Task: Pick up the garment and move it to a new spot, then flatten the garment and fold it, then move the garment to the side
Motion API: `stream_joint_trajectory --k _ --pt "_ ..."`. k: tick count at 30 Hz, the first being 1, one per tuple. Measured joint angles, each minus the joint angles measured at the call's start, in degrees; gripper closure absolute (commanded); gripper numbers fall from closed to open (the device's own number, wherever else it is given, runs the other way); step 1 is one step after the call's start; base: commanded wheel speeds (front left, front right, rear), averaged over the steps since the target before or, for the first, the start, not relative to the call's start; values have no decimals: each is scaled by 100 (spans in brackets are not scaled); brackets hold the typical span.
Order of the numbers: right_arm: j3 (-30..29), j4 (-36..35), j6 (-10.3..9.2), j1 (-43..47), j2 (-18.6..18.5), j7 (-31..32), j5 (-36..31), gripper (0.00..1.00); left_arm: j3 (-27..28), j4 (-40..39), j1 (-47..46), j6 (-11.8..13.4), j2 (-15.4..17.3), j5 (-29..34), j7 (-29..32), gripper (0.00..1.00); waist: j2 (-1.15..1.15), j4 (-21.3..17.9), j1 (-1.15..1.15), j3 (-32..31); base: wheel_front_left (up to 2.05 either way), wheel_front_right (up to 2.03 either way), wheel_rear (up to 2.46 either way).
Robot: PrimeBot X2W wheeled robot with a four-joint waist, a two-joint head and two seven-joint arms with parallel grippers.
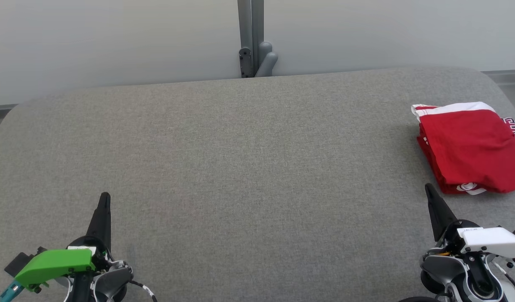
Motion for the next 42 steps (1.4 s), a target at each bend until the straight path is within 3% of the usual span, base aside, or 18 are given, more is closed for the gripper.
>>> stream_joint_trajectory --k 42 --pt "0 0 0 -1 0 0 0 100 0 -1 0 0 0 -1 0 100 0 0 0 0 0 0 0"
